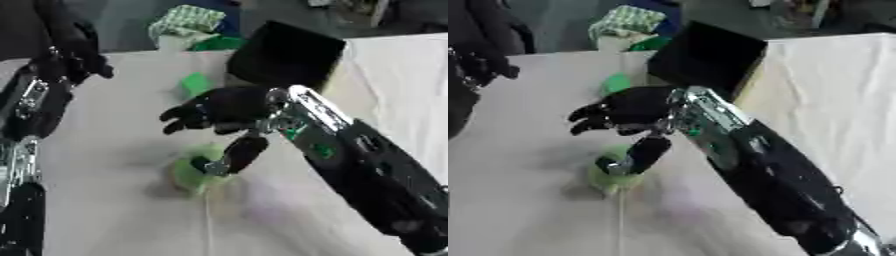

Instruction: Pick up objects on the table and place them in the box.

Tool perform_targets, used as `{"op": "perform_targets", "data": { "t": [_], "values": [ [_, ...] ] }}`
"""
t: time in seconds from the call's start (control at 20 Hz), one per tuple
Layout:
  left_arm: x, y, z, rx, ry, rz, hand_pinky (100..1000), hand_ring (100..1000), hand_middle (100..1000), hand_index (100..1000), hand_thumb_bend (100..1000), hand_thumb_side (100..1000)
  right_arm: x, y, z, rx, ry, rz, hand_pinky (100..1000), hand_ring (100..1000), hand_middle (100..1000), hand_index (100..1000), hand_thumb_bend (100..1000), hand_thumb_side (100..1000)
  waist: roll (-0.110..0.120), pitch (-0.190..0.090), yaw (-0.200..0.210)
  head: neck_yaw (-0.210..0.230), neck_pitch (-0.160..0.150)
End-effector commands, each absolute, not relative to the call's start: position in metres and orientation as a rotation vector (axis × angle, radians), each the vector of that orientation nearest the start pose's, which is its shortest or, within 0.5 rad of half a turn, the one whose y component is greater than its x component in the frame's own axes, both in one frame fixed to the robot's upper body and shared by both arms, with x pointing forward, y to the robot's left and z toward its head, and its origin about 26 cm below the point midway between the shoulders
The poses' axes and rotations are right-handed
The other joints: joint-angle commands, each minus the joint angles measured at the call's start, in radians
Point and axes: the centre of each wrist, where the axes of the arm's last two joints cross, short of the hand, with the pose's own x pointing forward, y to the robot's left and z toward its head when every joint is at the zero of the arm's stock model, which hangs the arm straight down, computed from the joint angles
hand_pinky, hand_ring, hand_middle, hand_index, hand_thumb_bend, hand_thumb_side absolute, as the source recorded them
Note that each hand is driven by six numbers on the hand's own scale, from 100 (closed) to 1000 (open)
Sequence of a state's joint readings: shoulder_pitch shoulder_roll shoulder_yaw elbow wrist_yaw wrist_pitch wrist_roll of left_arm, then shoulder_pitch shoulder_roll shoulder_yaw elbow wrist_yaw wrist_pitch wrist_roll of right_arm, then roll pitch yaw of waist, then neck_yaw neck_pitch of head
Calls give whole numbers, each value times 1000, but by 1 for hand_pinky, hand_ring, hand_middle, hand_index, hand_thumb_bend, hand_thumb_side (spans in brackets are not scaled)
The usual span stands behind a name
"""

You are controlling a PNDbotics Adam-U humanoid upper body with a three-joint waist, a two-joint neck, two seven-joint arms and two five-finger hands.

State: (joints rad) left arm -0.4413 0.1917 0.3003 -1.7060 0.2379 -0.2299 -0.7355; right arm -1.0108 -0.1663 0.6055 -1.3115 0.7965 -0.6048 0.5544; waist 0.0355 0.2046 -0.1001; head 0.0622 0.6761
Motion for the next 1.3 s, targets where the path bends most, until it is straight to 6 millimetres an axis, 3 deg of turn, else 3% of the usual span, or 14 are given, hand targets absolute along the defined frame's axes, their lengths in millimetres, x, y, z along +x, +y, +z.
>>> {"op": "perform_targets", "data": {
  "t": [0.05, 0.35, 0.55, 0.8, 1.3],
  "values": [
    [349, 321, 190, -272, -2342, -740, 818, 660, 673, 856, 100, 733, 390, -36, 229, 257, 1280, -2442, 887, 912, 1000, 989, 188, 795, 0, -14, 0, 0, -10],
    [349, 321, 191, -274, -2341, -761, 818, 660, 674, 858, 100, 730, 365, -33, 240, 374, 1140, -2371, 885, 928, 1000, 967, 452, 943, -5, -11, 1, -5, -14],
    [349, 321, 192, -275, -2341, -769, 818, 660, 675, 860, 100, 729, 355, -33, 241, 418, 1130, -2321, 883, 926, 1000, 964, 452, 934, -6, -10, 1, -8, -15],
    [349, 320, 192, -283, -2341, -776, 818, 661, 675, 860, 100, 731, 356, -26, 223, 412, 1131, -2324, 880, 915, 1000, 962, 448, 908, -4, -8, 4, -13, -16],
    [350, 319, 192, -294, -2349, -776, 818, 661, 677, 861, 100, 729, 379, -26, 183, 408, 1140, -2431, 876, 901, 998, 964, 366, 899, 5, -5, 9, -19, -22]
  ]
}}
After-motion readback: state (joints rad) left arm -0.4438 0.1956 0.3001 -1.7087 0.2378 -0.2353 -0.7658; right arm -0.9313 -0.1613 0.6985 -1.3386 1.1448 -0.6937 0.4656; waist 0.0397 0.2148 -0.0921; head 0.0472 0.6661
